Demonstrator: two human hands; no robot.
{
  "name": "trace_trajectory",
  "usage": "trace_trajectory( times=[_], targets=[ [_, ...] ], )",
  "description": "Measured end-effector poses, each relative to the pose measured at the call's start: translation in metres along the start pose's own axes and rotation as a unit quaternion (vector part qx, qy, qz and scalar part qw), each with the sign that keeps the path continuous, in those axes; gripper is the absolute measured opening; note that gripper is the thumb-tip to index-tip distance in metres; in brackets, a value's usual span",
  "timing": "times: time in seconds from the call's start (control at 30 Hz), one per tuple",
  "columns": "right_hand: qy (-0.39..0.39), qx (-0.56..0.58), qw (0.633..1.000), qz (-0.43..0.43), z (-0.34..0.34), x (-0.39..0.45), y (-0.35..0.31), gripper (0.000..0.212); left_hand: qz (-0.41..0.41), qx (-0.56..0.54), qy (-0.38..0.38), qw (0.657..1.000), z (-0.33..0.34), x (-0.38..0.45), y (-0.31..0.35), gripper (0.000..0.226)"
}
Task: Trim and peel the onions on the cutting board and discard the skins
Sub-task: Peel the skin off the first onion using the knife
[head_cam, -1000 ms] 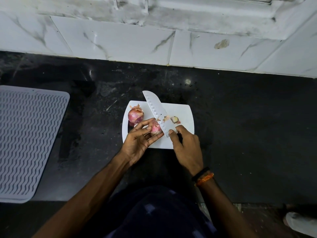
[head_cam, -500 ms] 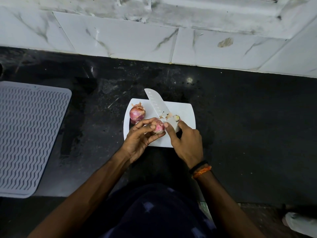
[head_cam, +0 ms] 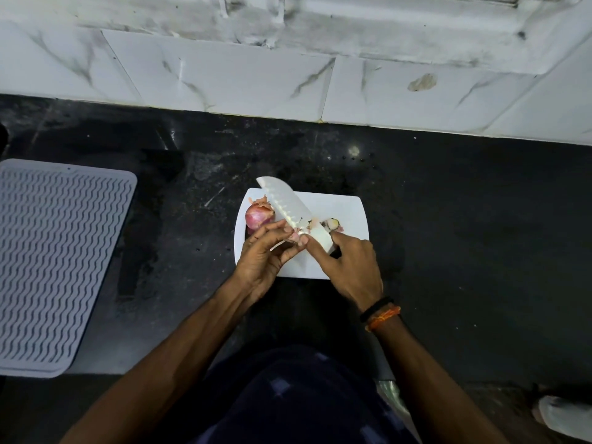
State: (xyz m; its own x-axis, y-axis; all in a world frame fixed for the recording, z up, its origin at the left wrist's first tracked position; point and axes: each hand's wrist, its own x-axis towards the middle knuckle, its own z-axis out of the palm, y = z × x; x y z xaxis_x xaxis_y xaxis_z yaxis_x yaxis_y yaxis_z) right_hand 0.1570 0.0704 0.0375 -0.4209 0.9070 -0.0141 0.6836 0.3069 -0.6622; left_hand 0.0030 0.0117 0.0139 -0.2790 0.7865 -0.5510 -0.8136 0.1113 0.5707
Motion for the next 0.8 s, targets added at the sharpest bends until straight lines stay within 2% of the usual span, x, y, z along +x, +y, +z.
trace_trajectory(
  times=[0.07, 0.13, 0.2, 0.3, 0.4, 0.47, 0.63, 0.73, 0.8],
  targets=[
    [-0.003, 0.014, 1.000, 0.010, 0.002, -0.006, 0.001, 0.059, -0.001, -0.009, 0.000, 1.000, -0.002, 0.002, 0.002, 0.018],
    [0.013, 0.044, 0.998, 0.034, 0.001, -0.007, 0.004, 0.045, -0.012, -0.023, -0.023, 0.999, -0.002, 0.001, 0.002, 0.019],
    [0.031, 0.061, 0.997, 0.048, -0.001, -0.005, 0.008, 0.044, -0.027, -0.038, -0.039, 0.998, 0.000, -0.002, 0.002, 0.018],
    [0.032, 0.047, 0.997, 0.055, -0.002, -0.001, 0.017, 0.043, -0.045, -0.072, -0.040, 0.996, 0.003, -0.004, 0.001, 0.018],
    [0.026, 0.024, 0.997, 0.062, -0.002, 0.002, 0.024, 0.051, -0.052, -0.091, -0.038, 0.994, 0.001, -0.002, 0.000, 0.020],
    [0.022, 0.029, 0.997, 0.064, -0.002, 0.003, 0.025, 0.046, -0.056, -0.094, -0.041, 0.993, 0.000, -0.001, 0.000, 0.019],
    [-0.004, 0.038, 0.998, 0.044, 0.000, 0.006, 0.020, 0.034, -0.053, -0.071, -0.044, 0.995, 0.005, -0.003, 0.001, 0.015],
    [-0.007, 0.034, 0.999, 0.025, 0.003, 0.009, 0.019, 0.044, -0.049, -0.065, -0.036, 0.996, 0.006, -0.003, -0.001, 0.014],
    [-0.010, 0.033, 0.999, 0.014, 0.004, 0.012, 0.019, 0.045, -0.048, -0.070, -0.033, 0.996, 0.005, -0.003, -0.002, 0.015]
  ],
)
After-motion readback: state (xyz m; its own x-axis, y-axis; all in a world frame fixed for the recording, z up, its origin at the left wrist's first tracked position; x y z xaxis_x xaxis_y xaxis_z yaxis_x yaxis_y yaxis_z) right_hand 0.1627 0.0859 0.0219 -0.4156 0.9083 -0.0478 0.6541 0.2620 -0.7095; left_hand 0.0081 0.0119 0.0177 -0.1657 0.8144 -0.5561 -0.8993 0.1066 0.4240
